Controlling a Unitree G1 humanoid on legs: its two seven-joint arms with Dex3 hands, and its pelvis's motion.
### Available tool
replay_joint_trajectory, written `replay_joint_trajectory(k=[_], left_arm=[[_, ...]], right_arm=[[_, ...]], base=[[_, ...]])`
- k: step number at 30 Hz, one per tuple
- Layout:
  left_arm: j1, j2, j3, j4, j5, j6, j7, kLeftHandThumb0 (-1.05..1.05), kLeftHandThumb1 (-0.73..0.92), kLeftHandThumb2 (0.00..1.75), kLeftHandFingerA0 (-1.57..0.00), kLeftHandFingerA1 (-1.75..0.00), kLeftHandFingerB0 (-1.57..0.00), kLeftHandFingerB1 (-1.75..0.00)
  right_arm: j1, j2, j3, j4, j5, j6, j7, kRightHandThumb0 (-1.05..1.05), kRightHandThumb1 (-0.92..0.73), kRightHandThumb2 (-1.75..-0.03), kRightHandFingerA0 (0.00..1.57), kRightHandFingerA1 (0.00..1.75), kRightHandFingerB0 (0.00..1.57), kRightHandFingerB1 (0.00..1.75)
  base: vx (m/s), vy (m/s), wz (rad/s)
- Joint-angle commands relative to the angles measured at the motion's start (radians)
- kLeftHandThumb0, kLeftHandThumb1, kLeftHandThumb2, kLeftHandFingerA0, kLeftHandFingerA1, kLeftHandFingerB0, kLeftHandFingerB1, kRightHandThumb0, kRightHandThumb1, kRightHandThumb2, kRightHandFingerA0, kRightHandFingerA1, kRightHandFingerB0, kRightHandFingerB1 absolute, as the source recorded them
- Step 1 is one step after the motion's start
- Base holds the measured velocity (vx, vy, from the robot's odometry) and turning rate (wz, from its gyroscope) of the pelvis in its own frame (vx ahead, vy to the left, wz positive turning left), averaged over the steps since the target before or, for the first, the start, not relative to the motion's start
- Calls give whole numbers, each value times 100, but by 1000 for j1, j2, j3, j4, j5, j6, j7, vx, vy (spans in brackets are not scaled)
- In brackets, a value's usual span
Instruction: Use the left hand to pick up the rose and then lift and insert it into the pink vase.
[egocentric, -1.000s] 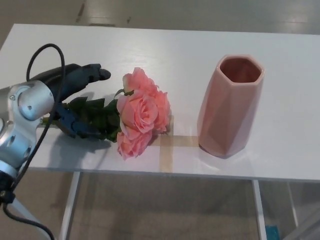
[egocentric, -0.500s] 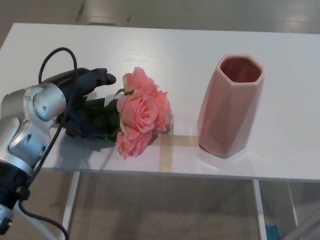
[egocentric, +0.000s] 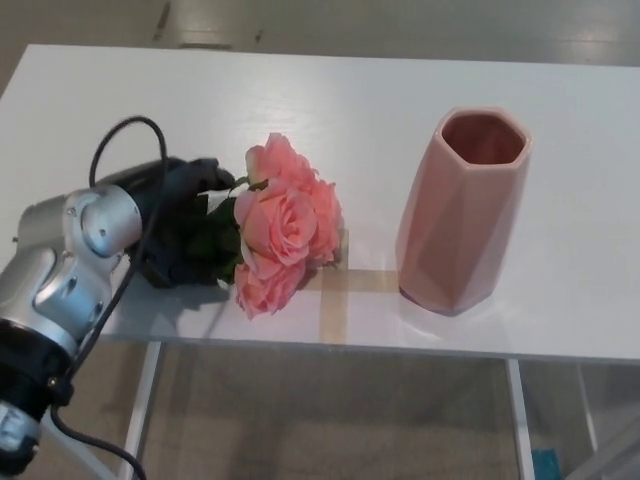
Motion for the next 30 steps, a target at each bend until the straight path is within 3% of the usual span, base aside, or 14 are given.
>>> replay_joint_trajectory(k=[1,3,4,7,8,9,13,14,17,18,23,24,28,30], left_arm=[[-22,-30,-10,50,13,-7,9,-48,33,70,-2,-25,-9,-36],[-25,-35,-12,58,15,-2,0,-55,38,61,-7,-23,-8,-30],[-27,-36,-16,60,16,3,-11,-27,22,81,0,-49,0,-46],[-34,-37,-36,53,24,26,-51,-27,23,81,0,-49,0,-45],[-36,-36,-40,54,24,27,-56,-53,38,62,-11,-33,-18,-34],[-40,-35,-48,57,25,26,-66,-26,23,82,-6,-50,-6,-48],[-46,-33,-58,61,24,25,-72,-26,23,82,-6,-50,-6,-48],[-41,-29,-60,60,23,3,-69,-30,76,63,-65,-41,-44,-34],[-31,-24,-63,54,20,-28,-63,-28,78,63,-82,-47,-49,-35],[-25,-24,-66,48,25,-39,-52,-20,75,64,-114,-69,-74,-46],[-7,-22,-72,38,39,-83,-9,-19,75,62,-104,-71,-81,-49],[6,-23,-62,38,39,-118,38,-19,78,63,-84,-112,-88,-71],[12,-26,-46,51,32,-151,74,-19,78,63,-85,-116,-85,-75],[25,-28,-34,45,26,-154,93,-21,79,64,-87,-104,-88,-58]], right_arm=[[6,-4,-11,1,22,-4,5,-30,-64,-59,65,43,51,38],[3,-2,-12,2,23,-2,3,-31,-64,-59,64,42,51,38],[3,-2,-12,1,23,-3,3,-31,-64,-59,64,42,51,38],[4,-2,-7,-2,19,-4,1,-31,-64,-59,64,42,51,38],[4,-2,-6,-2,19,-5,1,-31,-64,-59,64,42,51,38],[3,-3,-5,-2,17,-5,0,-31,-64,-59,64,42,51,38],[2,-4,-3,-3,17,-5,-2,-31,-64,-59,64,42,51,38],[0,-3,-3,-3,16,-3,-4,-31,-64,-59,67,43,52,39],[-4,-1,-4,-2,19,-3,-4,-31,-64,-59,67,43,52,39],[-5,-2,-6,-3,20,-3,-3,-31,-64,-59,67,43,52,39],[-8,-1,-4,-5,21,-2,-1,-31,-64,-59,67,43,52,39],[-9,-3,-2,-5,20,-3,5,-31,-64,-59,65,43,53,39],[-9,-5,1,-7,19,-3,11,-31,-64,-59,65,42,53,39],[-7,-6,3,-8,17,-3,9,-31,-64,-59,65,42,53,39]], base=[[0,0,0],[0,0,0],[0,0,0],[0,0,0],[0,0,0],[0,0,0],[0,0,0],[0,0,0],[0,0,0],[0,0,0],[0,0,0],[0,0,0],[0,0,0],[0,0,0]])
